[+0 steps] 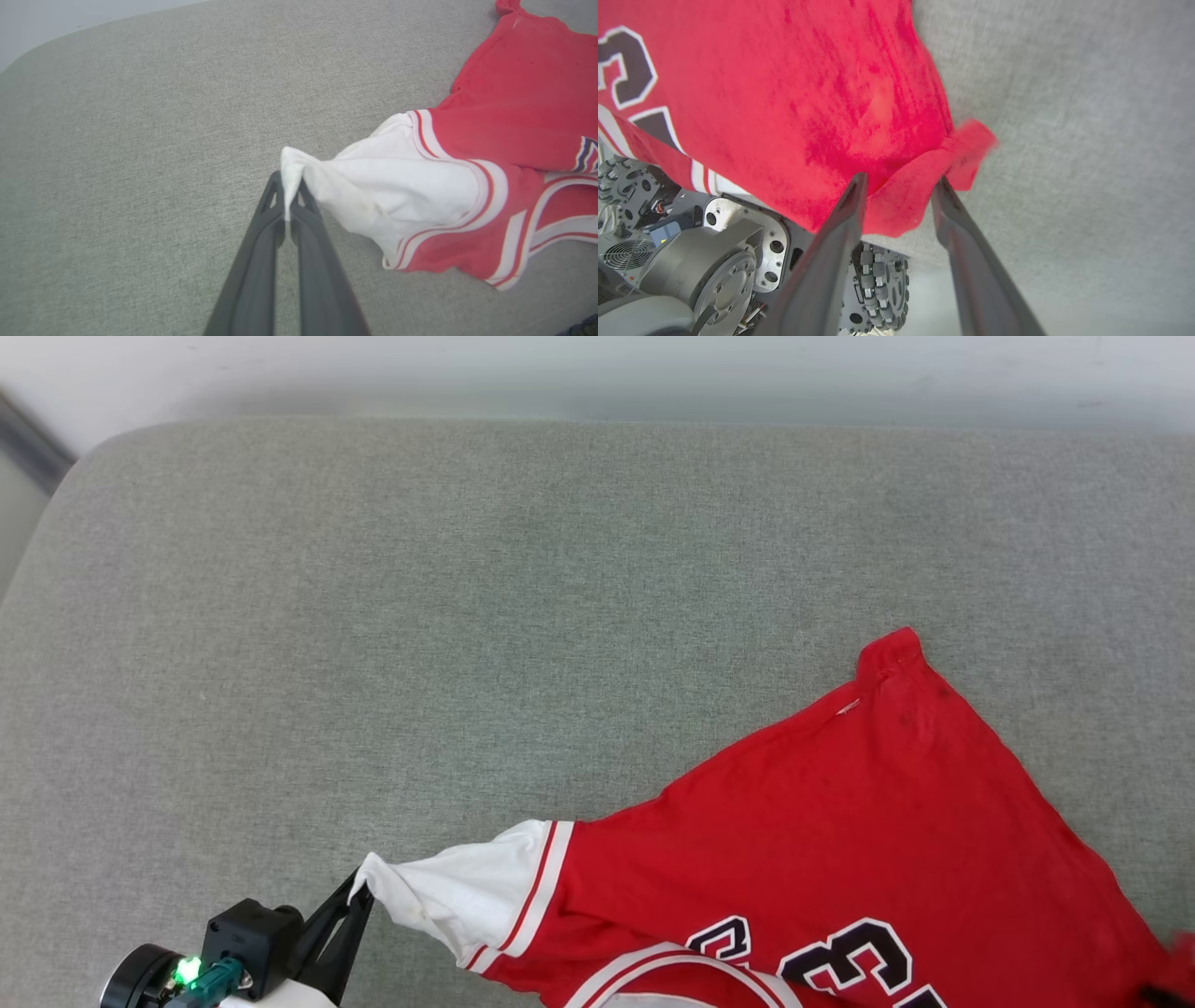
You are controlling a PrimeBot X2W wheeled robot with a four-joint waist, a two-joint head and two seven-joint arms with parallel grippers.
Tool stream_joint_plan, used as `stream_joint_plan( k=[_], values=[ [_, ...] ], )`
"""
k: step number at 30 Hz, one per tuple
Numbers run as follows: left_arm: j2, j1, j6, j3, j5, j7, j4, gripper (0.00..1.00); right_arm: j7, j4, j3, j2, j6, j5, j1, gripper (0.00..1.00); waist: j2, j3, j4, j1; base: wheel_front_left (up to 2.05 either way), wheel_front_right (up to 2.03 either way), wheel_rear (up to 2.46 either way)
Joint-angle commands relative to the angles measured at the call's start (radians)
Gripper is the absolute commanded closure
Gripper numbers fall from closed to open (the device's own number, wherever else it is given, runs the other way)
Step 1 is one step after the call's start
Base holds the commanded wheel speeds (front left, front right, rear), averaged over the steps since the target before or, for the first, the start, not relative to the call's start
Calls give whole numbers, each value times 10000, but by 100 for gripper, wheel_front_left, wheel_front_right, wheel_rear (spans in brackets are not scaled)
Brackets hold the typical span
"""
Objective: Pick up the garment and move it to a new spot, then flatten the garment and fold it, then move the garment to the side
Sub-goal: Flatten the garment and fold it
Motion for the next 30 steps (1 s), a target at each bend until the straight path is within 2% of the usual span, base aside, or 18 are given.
stream_joint_plan(
  k=[1,7,11,15,18,24,30],
  values=[
    [-16,-85,-6,-1,27,9,16,100,57,-314,-294,22,-4,-86,-358,0,0,-11,12,2,0,0,0],
    [-76,-217,-17,-33,128,35,-6,100,527,-1562,-1039,-225,-4,-174,-1524,0,0,73,109,2,0,0,0],
    [-171,-415,-87,-56,208,50,-9,100,915,-2003,-772,-578,-4,-305,-2982,0,0,297,253,2,0,0,0],
    [-342,-703,-186,-91,344,67,69,100,1494,-1938,273,-856,-4,-574,-4757,0,0,603,462,2,0,0,0],
    [-494,-944,-270,-108,444,60,127,100,2036,-1512,1280,-737,-4,-797,-6184,0,0,866,607,2,0,0,0],
    [-793,-1379,-419,-157,644,56,257,100,2802,-76,3285,-44,-4,-1431,-8758,0,0,1402,888,2,0,0,0],
    [-1052,-1762,-518,-179,859,38,322,100,2916,1325,4905,515,-4,-1807,-10235,0,0,1940,1167,2,0,0,0]
  ],
)
